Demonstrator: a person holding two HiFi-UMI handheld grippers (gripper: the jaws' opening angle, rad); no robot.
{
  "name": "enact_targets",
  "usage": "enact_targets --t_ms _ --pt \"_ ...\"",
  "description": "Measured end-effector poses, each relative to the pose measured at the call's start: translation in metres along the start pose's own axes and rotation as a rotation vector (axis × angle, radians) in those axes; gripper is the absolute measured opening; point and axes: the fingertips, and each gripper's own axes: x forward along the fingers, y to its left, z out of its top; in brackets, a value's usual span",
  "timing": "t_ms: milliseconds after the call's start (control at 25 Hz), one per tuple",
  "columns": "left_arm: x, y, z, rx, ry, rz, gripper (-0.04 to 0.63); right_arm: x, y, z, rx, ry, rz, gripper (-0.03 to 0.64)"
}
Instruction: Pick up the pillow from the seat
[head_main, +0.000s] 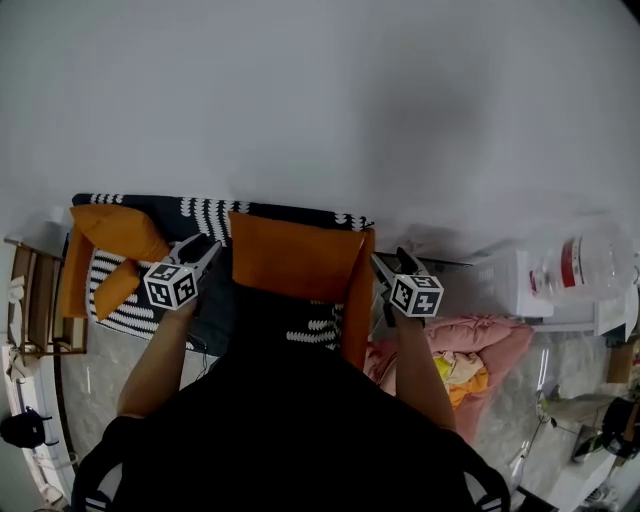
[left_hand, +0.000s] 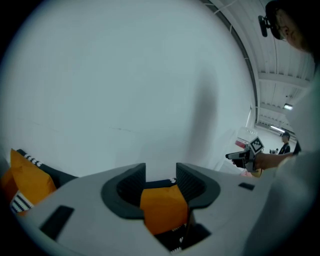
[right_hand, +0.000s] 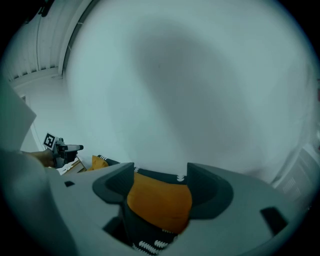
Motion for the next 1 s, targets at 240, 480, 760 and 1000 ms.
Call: enact_targets --t_ms 240,480,760,1000 --pt "0.013 -0.002 -0.007 -0.003 0.015 0.027 0.193 0.014 -0.019 -0.008 0.007 0.028 0.01 0.336" --pt "0.025 0.003 -0.016 -0.008 0.035 0.032 0.195 0.027 -0.025 -0.02 0.018 0.066 0.007 0.337" --pt "0.041 0.021 -0.033 -0.039 0.063 0.031 0.196 0.046 -0.036 -0.038 0.111 0.083 -0.006 0.337" --pt "0.057 0.038 -0.048 -0.056 0.097 0.02 0.199 0.063 -0.036 -0.056 0.127 0.129 -0.024 0.337"
